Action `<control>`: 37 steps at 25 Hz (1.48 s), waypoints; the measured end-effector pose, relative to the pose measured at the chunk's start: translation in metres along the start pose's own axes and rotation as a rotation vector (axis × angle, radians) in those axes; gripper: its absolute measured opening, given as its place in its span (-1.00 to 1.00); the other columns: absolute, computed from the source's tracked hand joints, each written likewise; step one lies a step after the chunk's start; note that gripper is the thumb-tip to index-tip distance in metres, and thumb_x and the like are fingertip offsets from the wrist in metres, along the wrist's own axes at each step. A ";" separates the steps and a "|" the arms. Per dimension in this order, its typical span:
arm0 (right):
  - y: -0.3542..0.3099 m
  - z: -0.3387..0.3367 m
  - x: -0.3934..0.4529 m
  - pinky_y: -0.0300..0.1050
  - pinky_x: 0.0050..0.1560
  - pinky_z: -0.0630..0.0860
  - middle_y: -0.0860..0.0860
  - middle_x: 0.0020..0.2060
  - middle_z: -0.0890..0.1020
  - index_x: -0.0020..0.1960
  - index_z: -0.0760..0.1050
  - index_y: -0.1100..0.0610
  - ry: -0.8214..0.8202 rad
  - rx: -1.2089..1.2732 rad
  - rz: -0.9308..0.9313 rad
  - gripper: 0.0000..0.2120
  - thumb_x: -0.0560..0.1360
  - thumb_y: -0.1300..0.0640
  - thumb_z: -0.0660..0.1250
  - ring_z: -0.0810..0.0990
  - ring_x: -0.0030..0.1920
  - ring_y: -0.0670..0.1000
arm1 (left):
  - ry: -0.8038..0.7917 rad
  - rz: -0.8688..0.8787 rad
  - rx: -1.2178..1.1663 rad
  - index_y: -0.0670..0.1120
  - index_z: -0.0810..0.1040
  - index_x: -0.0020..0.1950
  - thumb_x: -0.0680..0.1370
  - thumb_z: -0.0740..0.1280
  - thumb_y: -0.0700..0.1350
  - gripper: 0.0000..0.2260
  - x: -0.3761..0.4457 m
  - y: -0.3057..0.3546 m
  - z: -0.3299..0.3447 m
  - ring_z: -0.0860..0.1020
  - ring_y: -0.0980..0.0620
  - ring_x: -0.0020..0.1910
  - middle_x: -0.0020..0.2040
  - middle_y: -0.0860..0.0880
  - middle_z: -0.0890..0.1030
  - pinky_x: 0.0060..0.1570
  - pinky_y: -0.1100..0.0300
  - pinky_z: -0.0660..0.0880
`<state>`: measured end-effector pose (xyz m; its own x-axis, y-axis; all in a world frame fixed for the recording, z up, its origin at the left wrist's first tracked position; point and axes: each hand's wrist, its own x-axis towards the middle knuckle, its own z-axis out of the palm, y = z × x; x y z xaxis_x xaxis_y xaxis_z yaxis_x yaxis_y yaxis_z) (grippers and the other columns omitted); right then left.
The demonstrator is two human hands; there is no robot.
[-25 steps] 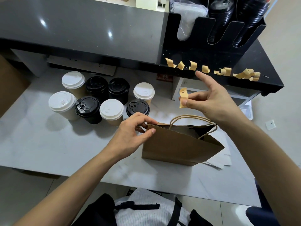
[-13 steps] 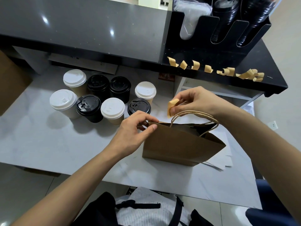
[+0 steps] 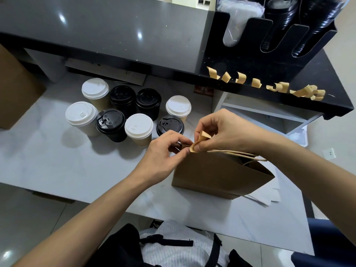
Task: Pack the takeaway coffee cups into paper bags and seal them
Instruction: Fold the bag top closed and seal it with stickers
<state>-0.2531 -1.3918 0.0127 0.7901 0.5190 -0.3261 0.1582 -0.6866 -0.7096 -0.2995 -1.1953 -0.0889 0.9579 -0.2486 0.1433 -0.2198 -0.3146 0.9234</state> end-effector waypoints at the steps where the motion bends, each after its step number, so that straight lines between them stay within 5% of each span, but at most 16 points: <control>1: -0.002 0.001 0.001 -0.19 -0.22 0.54 -0.07 -0.30 0.70 -0.19 0.67 -0.01 0.006 -0.075 0.004 -0.87 0.39 0.03 0.61 0.64 -0.27 -0.06 | -0.001 -0.006 -0.010 -0.07 0.67 0.08 0.56 0.46 -0.21 -0.88 0.000 0.000 0.000 0.63 0.05 -0.02 0.01 0.00 0.62 0.00 0.33 0.51; 7: -0.012 0.004 0.007 -0.29 -0.38 0.45 -0.15 -0.40 0.64 -0.23 0.68 -0.07 -0.049 -0.286 0.071 -0.84 0.35 -0.09 0.61 0.56 -0.36 -0.18 | -0.007 -0.054 -0.051 -0.01 0.68 0.05 0.54 0.46 -0.21 -0.86 0.000 -0.001 0.000 0.66 0.05 -0.05 0.02 0.00 0.62 -0.02 0.30 0.53; 10: -0.013 0.010 0.012 -0.12 -0.35 0.49 -0.11 -0.38 0.61 -0.26 0.64 -0.09 0.005 -0.393 0.095 -0.80 0.31 -0.12 0.62 0.57 -0.30 -0.10 | -0.002 -0.078 -0.057 -0.03 0.68 0.04 0.54 0.47 -0.20 -0.88 -0.001 -0.001 -0.001 0.65 0.06 -0.08 0.01 0.03 0.62 -0.05 0.25 0.55; 16: -0.021 0.020 0.010 -0.21 -0.41 0.24 -0.14 -0.34 0.49 -0.15 0.50 -0.09 0.032 -0.563 0.005 -0.75 0.36 -0.06 0.58 0.46 -0.32 -0.12 | -0.024 -0.070 -0.066 -0.05 0.67 0.04 0.54 0.46 -0.22 -0.88 0.000 -0.002 -0.002 0.66 0.06 -0.09 0.01 0.02 0.61 -0.02 0.25 0.54; 26: -0.018 0.027 0.012 -0.16 -0.38 0.17 -0.09 -0.34 0.41 -0.09 0.44 -0.02 0.128 -0.768 -0.050 -0.75 0.43 -0.05 0.50 0.47 -0.22 0.06 | -0.070 -0.051 -0.057 -0.01 0.64 0.03 0.45 0.56 -0.20 -0.78 -0.001 0.001 -0.004 0.65 0.08 -0.07 0.01 0.02 0.59 0.01 0.28 0.54; 30: -0.015 0.022 0.010 -0.17 -0.37 0.27 -0.12 -0.28 0.50 -0.07 0.51 -0.02 0.100 -0.687 0.000 -0.69 0.35 -0.10 0.56 0.51 -0.21 0.00 | -0.066 -0.058 -0.026 0.00 0.61 0.02 0.42 0.59 -0.17 -0.75 -0.001 0.002 0.000 0.64 0.09 -0.06 0.02 0.03 0.57 0.03 0.22 0.57; 37: -0.001 -0.004 0.017 -0.42 -0.34 0.43 -0.15 -0.34 0.70 -0.14 0.70 -0.04 0.013 -0.320 0.085 -0.97 0.44 0.07 0.53 0.62 -0.34 -0.25 | -0.045 -0.043 -0.009 -0.02 0.61 0.02 0.43 0.58 -0.20 -0.75 -0.003 -0.002 0.003 0.62 0.04 -0.03 0.02 0.02 0.58 0.07 0.16 0.58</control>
<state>-0.2376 -1.3841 0.0106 0.8159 0.4478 -0.3658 0.2681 -0.8535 -0.4469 -0.3021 -1.1971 -0.0923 0.9572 -0.2759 0.0879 -0.1771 -0.3178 0.9315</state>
